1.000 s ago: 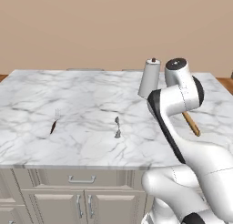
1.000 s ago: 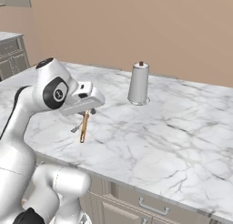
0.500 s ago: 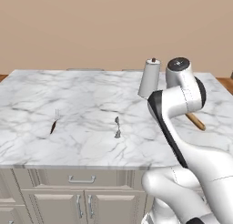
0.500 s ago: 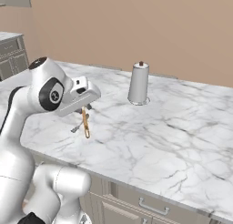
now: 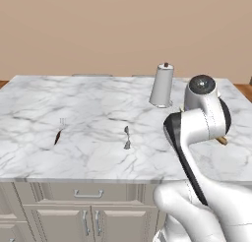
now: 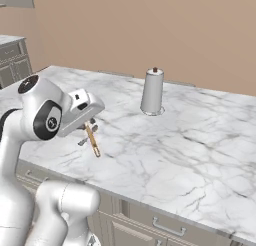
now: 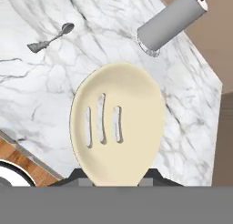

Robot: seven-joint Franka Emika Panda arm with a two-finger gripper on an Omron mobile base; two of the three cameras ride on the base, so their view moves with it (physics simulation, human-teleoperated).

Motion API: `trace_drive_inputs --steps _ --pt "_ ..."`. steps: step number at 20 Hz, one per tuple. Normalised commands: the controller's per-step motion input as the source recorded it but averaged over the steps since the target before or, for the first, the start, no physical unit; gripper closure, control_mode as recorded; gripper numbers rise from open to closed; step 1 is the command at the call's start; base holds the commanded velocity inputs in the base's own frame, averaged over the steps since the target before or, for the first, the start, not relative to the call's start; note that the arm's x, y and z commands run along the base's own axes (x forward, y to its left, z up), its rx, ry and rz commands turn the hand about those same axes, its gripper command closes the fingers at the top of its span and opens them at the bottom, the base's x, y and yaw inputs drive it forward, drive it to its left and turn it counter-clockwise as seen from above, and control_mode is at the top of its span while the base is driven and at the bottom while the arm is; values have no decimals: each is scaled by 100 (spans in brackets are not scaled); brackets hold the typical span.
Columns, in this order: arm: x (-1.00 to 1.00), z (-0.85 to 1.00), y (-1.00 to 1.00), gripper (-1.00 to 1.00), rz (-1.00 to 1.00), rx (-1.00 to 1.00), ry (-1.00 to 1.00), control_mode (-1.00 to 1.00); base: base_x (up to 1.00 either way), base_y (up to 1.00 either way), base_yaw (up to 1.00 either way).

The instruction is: Organize the utensils by type. Pick up the wooden spoons from the counter and place them in the open cabinet. Then pick up the metallic utensils from the counter and place them in the open drawer.

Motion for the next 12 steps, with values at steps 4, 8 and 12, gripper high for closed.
trace_drive_inputs --steps 4,8,12 --pt "-34 -4 3 100 8 -5 -16 100 -13 0 3" --pt "0 0 0 100 0 0 0 100 -66 3 12" --pt "0 0 0 100 0 0 0 100 -72 4 18"
